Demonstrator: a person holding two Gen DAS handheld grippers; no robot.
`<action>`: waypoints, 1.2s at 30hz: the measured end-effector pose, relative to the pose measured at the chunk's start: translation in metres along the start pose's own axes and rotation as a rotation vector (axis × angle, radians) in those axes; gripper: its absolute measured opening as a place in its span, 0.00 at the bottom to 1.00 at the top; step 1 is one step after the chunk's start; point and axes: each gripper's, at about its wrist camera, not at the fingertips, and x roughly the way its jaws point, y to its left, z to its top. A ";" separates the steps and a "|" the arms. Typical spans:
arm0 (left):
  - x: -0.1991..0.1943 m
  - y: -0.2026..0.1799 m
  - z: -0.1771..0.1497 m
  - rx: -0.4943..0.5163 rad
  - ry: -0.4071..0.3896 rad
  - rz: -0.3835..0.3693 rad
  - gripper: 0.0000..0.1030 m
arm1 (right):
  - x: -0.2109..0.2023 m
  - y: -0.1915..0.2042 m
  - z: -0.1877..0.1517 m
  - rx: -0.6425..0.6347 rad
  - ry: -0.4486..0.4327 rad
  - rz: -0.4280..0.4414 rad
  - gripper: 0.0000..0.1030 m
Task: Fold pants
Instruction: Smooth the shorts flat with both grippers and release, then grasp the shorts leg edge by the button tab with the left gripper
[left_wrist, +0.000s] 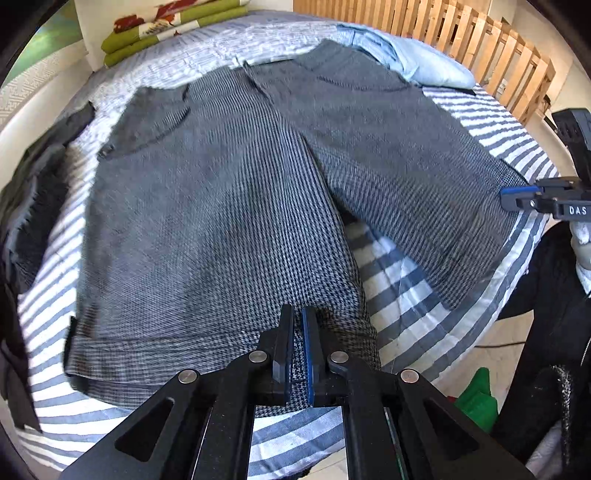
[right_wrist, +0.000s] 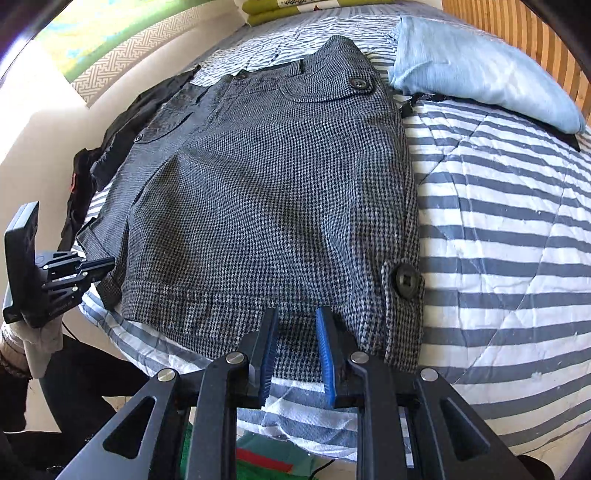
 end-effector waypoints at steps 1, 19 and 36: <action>-0.009 -0.002 0.003 0.000 -0.016 0.001 0.05 | -0.004 0.000 -0.002 -0.008 0.000 0.012 0.19; 0.044 -0.129 0.068 0.161 0.098 -0.217 0.05 | 0.001 -0.046 0.038 0.111 -0.063 0.074 0.18; -0.019 -0.196 0.098 0.223 -0.102 -0.260 0.50 | -0.060 -0.082 0.017 0.124 -0.244 0.048 0.40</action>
